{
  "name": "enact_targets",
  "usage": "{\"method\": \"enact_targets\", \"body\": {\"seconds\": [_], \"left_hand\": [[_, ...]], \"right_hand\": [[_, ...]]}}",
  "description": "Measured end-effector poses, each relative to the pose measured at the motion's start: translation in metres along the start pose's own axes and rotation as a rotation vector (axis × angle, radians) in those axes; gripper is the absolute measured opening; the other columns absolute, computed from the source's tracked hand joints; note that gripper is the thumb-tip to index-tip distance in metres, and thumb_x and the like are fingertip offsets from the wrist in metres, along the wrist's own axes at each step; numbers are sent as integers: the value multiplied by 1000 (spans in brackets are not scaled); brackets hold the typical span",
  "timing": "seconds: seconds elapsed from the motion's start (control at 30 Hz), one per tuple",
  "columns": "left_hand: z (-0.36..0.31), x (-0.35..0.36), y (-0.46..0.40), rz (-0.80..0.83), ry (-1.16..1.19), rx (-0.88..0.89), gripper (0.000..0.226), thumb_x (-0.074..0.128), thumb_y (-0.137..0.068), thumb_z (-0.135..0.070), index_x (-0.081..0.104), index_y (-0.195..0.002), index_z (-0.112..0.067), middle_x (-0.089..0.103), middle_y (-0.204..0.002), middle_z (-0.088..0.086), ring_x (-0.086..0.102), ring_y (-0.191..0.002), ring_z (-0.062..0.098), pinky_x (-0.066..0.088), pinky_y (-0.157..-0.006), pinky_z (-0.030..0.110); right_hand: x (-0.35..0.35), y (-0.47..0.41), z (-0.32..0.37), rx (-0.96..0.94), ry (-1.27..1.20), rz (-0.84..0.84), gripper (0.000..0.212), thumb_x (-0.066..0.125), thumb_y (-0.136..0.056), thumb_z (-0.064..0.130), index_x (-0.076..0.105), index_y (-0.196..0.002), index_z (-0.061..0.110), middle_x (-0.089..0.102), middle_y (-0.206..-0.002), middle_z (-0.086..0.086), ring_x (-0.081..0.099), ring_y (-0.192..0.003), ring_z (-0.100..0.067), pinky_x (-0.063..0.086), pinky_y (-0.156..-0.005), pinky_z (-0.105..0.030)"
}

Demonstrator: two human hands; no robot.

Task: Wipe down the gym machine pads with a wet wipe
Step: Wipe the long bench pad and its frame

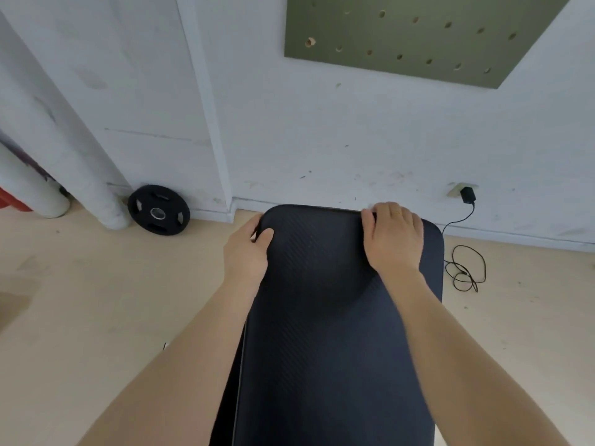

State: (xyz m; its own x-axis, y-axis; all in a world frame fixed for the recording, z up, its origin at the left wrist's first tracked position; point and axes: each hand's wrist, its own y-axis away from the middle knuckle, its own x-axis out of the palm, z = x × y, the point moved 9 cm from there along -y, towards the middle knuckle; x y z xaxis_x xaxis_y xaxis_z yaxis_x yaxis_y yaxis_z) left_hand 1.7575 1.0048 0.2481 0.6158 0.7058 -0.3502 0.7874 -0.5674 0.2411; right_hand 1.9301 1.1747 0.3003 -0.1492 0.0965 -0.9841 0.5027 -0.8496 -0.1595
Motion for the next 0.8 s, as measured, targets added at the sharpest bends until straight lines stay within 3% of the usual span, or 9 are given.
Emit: {"method": "enact_targets", "body": {"seconds": [0.1, 0.23, 0.33, 0.4, 0.53, 0.63, 0.8], "left_hand": [[2, 0, 0, -43, 21, -32, 34, 46, -94, -17, 54, -126, -24, 61, -114, -7, 54, -110, 14, 42, -96, 30], [-6, 2, 1, -73, -56, -24, 42, 44, -95, -13, 45, -137, -19, 53, -134, 3, 48, -123, 22, 37, -107, 36], [-37, 9, 6, -65, -426, 162, 51, 38, -93, -3, 35, -142, -17, 41, -145, 6, 36, -132, 29, 27, -109, 34], [-61, 27, 15, -18, -655, 339, 53, 39, -93, -3, 33, -143, -18, 32, -151, 4, 24, -139, 29, 17, -112, 33], [-85, 80, 23, 153, -890, 470, 51, 41, -97, -29, 26, -145, -24, 21, -155, -3, 12, -143, 22, 5, -116, 35], [-96, 123, 26, 270, -1042, 556, 63, 42, -92, -49, 21, -147, -25, 24, -153, 0, 17, -142, 22, 3, -116, 38], [-100, 150, 28, 235, -1150, 576, 79, 49, -79, -64, 29, -142, -21, 37, -143, 3, 31, -132, 27, 15, -113, 42]], "right_hand": [[6, -3, 31, -2, -13, 55, 67, 13, -90, 46, 63, -91, 1, 64, -91, -17, 56, -89, -35, 40, -84, -41], [10, -2, 94, -260, -126, 77, 52, 23, -98, 43, 60, -105, 6, 62, -104, -11, 54, -98, -29, 37, -88, -37], [9, -3, 95, -399, -156, 95, 49, 24, -99, 44, 56, -115, 10, 60, -115, -7, 53, -106, -25, 34, -94, -35], [10, -9, 70, -404, -132, 99, 50, 22, -99, 44, 58, -111, 12, 61, -112, -6, 53, -104, -26, 34, -94, -35], [11, -24, -25, -206, -39, 84, 72, 5, -88, 48, 64, -93, 8, 65, -97, -11, 55, -93, -33, 37, -85, -39], [13, -22, -104, 6, -100, 97, 62, 13, -93, 42, 61, -84, 5, 65, -90, -15, 55, -90, -35, 38, -79, -39], [45, 14, -144, 355, -849, 168, 40, 29, -101, 29, 47, -70, 11, 53, -78, -6, 47, -78, -22, 33, -70, -30]]}}
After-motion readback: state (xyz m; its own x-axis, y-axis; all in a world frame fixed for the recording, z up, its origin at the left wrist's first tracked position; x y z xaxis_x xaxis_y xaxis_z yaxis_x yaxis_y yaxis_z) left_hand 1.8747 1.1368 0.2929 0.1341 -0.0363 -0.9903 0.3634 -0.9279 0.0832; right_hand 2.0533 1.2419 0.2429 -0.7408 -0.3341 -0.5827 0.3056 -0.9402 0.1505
